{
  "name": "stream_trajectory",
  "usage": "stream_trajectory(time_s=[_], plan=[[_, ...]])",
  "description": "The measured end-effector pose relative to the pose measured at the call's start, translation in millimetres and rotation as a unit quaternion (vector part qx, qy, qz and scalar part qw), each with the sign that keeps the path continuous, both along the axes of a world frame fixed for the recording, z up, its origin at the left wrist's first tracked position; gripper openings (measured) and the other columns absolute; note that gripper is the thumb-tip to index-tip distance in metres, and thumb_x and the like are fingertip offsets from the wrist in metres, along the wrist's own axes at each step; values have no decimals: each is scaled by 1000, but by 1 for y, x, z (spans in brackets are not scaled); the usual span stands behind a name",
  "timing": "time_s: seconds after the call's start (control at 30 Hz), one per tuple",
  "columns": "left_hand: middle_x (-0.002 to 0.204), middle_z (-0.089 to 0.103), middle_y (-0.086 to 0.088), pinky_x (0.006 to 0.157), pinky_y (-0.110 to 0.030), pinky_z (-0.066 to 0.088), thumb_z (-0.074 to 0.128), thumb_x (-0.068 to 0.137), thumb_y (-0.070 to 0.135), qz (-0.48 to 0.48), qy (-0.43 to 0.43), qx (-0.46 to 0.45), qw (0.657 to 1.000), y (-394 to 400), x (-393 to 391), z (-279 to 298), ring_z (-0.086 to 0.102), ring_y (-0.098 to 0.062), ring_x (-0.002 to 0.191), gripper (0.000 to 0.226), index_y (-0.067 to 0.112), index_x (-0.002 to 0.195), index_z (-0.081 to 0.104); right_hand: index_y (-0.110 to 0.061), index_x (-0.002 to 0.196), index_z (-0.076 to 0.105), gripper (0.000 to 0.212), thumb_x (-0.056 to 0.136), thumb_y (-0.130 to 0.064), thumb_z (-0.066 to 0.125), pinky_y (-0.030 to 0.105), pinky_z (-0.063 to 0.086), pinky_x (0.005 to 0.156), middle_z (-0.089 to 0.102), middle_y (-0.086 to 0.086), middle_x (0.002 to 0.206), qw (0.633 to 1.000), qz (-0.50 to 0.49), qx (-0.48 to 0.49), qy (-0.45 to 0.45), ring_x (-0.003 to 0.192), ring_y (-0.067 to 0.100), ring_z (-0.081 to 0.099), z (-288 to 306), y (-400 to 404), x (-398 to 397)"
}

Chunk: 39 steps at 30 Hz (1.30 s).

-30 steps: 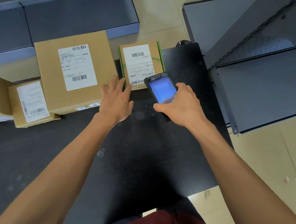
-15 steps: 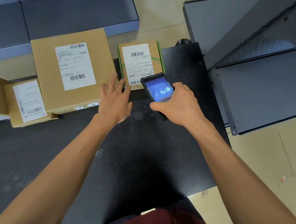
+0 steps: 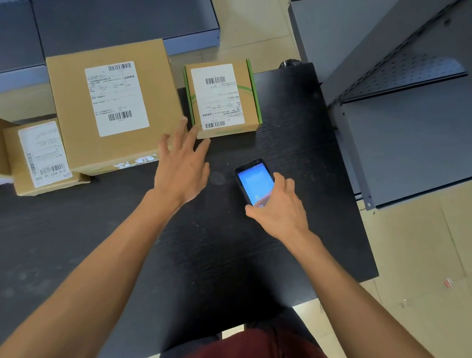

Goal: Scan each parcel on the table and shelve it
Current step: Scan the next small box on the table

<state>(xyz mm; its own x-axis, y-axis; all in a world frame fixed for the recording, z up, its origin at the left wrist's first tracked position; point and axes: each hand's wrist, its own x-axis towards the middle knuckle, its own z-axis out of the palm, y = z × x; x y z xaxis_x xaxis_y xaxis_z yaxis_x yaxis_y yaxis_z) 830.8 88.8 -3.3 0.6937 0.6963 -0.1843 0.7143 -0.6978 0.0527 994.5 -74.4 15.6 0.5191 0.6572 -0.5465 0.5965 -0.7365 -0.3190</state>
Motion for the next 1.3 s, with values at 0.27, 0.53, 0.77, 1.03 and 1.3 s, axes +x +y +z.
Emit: stream_trajectory(time_s=[0.27,0.53,0.77,1.03,1.3], plan=[[157,41,-13,114,-63,24,61,92,29,15,-68,-8,998,-73,-26,-4,20,-38,153,45,17,135,59,-14,149,26,101,72,-49,81,44,55,87,42,6,129,1000,3,10,-16,112,24,52,-36,-33,-18],[157,41,-11,116,-65,19,59,93,31,63,-54,-52,995,-112,-42,-20,17,-35,154,48,19,139,56,-7,145,35,97,71,-46,85,37,52,91,31,10,146,997,-2,39,-61,122,24,38,-55,-53,-28],[159,37,-13,116,-64,19,61,93,30,77,-69,-54,993,-121,-37,-23,14,-37,155,51,19,142,52,-11,144,37,93,73,-54,80,38,46,98,33,7,149,996,27,0,-90,128,24,40,-61,-60,-31],[161,34,-14,116,-62,22,60,93,31,80,-92,-8,993,-81,-12,-3,16,-39,153,65,18,152,38,-13,150,39,65,94,-34,66,43,44,106,33,6,157,993,40,90,-66,137,25,38,-46,-34,-5],[160,31,-16,115,-64,20,57,94,36,100,-35,-5,994,-12,30,4,9,-40,154,67,16,153,32,-15,150,41,57,98,-17,62,40,43,110,32,6,160,977,58,199,-50,139,24,38,-35,38,38]])
